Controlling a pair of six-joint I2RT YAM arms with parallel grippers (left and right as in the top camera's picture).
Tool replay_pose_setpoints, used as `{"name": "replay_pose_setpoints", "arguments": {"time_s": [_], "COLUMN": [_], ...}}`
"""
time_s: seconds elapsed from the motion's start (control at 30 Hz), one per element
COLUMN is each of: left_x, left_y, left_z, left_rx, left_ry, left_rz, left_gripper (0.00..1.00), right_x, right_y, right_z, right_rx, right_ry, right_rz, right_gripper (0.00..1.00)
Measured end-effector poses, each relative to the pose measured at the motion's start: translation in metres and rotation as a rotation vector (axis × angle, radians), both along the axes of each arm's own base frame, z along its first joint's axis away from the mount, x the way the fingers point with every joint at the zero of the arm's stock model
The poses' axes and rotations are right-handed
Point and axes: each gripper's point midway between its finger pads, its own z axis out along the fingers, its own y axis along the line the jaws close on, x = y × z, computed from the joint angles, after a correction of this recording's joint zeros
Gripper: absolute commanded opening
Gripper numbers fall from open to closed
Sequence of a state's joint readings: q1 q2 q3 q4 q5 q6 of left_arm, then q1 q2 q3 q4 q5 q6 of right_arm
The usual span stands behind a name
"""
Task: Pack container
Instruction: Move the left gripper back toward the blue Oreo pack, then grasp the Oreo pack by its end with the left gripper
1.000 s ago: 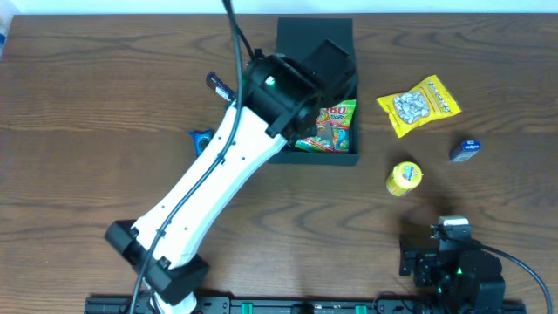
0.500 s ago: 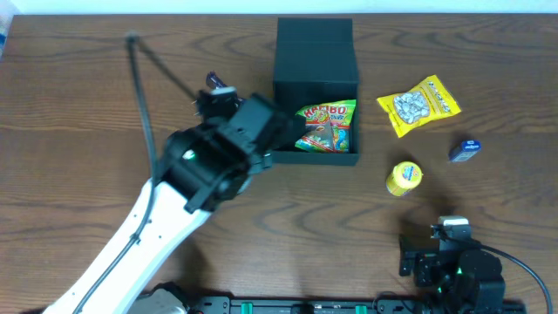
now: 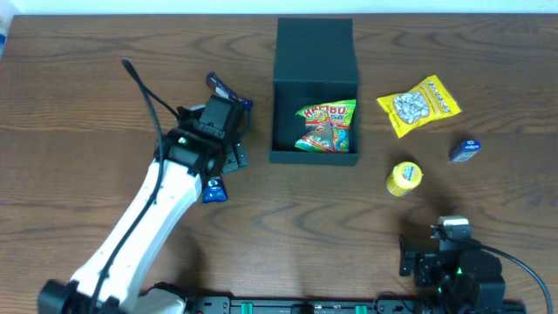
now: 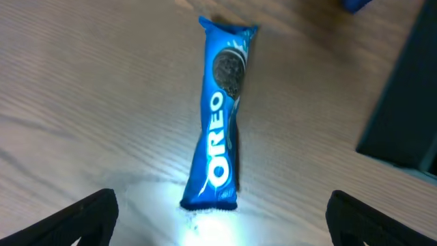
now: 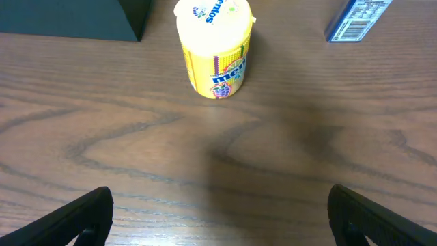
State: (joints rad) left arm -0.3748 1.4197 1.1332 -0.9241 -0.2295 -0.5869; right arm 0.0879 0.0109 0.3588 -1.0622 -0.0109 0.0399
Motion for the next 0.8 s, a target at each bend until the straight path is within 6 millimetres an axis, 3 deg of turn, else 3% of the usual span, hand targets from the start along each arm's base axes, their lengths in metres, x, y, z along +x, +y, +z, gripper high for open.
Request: {"name": "replay_pose_setpoints", "arguments": {"time_s": [0.33, 0.8], "left_x": [0.013, 0.021], "left_y": [0.008, 0.009], "left_z": [-0.059, -0.1], "left_rx": [0.016, 0.027], "left_ry": [0.166, 0.237], "left_rz": [-0.009, -0.008], "left_gripper": [0.95, 0.95], "right_x": [0.0, 0.0], "right_y": [0.0, 0.0], "right_z": [0.0, 0.0], "right_rx": [0.0, 0.0], "right_ry": [0.0, 0.0], "right_rz": [0.0, 0.0], "right_gripper": [0.99, 0.99]}}
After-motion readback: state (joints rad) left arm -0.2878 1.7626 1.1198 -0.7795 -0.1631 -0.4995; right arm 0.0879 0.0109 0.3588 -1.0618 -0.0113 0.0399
